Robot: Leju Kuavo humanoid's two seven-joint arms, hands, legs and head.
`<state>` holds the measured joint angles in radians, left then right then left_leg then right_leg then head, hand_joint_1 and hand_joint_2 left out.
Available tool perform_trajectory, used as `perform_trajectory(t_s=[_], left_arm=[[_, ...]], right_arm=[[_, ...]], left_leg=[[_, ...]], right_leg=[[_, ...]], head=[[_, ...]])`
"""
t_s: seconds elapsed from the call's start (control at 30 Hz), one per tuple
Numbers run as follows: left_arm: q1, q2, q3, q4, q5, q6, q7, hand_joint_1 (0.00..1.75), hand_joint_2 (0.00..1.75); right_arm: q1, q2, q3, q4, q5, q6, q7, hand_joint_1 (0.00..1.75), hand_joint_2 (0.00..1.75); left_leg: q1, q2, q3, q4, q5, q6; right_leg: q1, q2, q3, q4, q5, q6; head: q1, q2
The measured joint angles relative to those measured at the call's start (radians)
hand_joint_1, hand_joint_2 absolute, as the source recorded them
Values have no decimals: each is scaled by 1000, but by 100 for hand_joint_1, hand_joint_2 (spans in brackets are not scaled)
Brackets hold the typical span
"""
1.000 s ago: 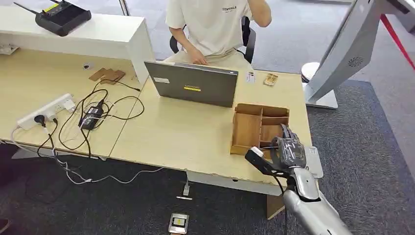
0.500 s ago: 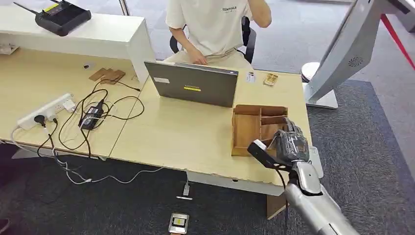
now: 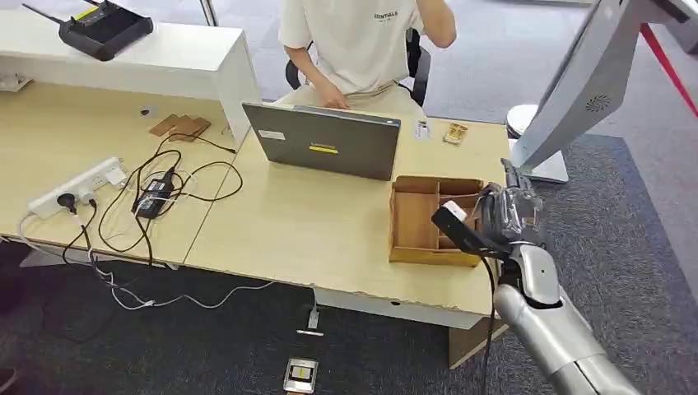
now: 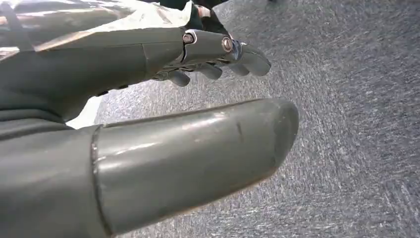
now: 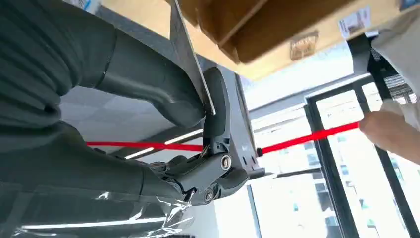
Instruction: Pass the card to the sensor for recognition and then transmit it.
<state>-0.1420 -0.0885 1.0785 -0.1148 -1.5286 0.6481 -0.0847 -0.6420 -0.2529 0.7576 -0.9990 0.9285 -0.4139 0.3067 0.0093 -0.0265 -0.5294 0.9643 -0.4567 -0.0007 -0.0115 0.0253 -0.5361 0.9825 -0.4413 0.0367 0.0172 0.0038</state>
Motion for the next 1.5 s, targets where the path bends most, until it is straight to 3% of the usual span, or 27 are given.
perform_trajectory(t_s=[0.13, 0.2, 0.27, 0.33, 0.43, 0.5, 0.7, 0.97, 1.37, 1.4, 1.5], left_arm=[[0, 0, -10, 0, 0, -3, 0, 0, 0], [-7, -13, -40, -2, 0, -98, 14, 0, 0], [-49, -64, -157, -21, -1, -255, 117, 0, 0], [-105, -122, -339, -32, -1, -328, 159, 0, 0], [-132, -181, -549, -50, 3, -335, 165, 0, 0], [-130, -193, -665, -62, 5, -335, 164, 0, 0], [-126, -214, -926, -91, 14, -343, 162, 0, 0], [-126, -212, -1131, -109, 51, -356, 161, 0, 0], [-126, -205, -1288, -120, 90, -370, 165, 0, 0], [-126, -204, -1298, -122, 94, -372, 166, 0, 0], [-126, -201, -1324, -124, 122, -374, 170, 0, 0]], right_arm=[[-30, -13, -8, -59, 2, 29, 3, 175, 175], [-60, 5, -6, -65, -30, 31, -82, 175, 175], [-124, 72, 4, -21, -53, 12, -155, 175, 175], [-180, 131, 20, 32, -62, 4, -165, 175, 175], [-234, 190, 37, 96, -99, 33, -171, 175, 175], [-263, 216, 41, 141, -121, 52, -170, 175, 175], [-332, 285, 55, 255, -122, 93, -167, 175, 175], [-421, 354, 74, 394, -115, 113, -147, 175, 175], [-455, 388, 89, 513, -117, 121, -122, 175, 175], [-456, 388, 90, 520, -115, 121, -120, 0, 175], [-456, 388, 94, 536, -114, 115, -112, 0, 175]], left_leg=[[0, 0, 0, 0, 0, 0], [0, 0, -1, 0, 1, 0], [-2, 2, -3, 0, 3, 0], [-2, -1, -5, 0, 5, 0], [0, -4, -4, 0, 6, 0], [-1, -2, -4, 1, 6, 0], [0, -1, -5, 1, 6, 0], [0, -1, -5, 1, 6, 0], [0, -1, -5, 1, 6, 0], [0, -1, -5, 1, 6, 0], [0, -1, -5, 1, 6, 0]], right_leg=[[0, 0, 0, 0, 0, 0], [0, 0, -1, 1, 1, 0], [-3, 3, -6, 3, 3, -1], [-4, 0, -5, 3, 4, 0], [-1, -2, -3, 2, 5, -1], [-1, 0, -4, 2, 6, 0], [-2, 0, -6, 3, 6, 0], [-1, 0, -6, 3, 6, 0], [-1, 0, -6, 2, 6, 0], [-1, 0, -6, 2, 6, 0], [-1, 0, -6, 2, 6, 0]], head=[[0, 0], [0, 0], [-1, 0], [-2, 0], [0, 0], [0, 0], [0, 0], [0, 0], [0, 0], [0, 0], [0, 0]])
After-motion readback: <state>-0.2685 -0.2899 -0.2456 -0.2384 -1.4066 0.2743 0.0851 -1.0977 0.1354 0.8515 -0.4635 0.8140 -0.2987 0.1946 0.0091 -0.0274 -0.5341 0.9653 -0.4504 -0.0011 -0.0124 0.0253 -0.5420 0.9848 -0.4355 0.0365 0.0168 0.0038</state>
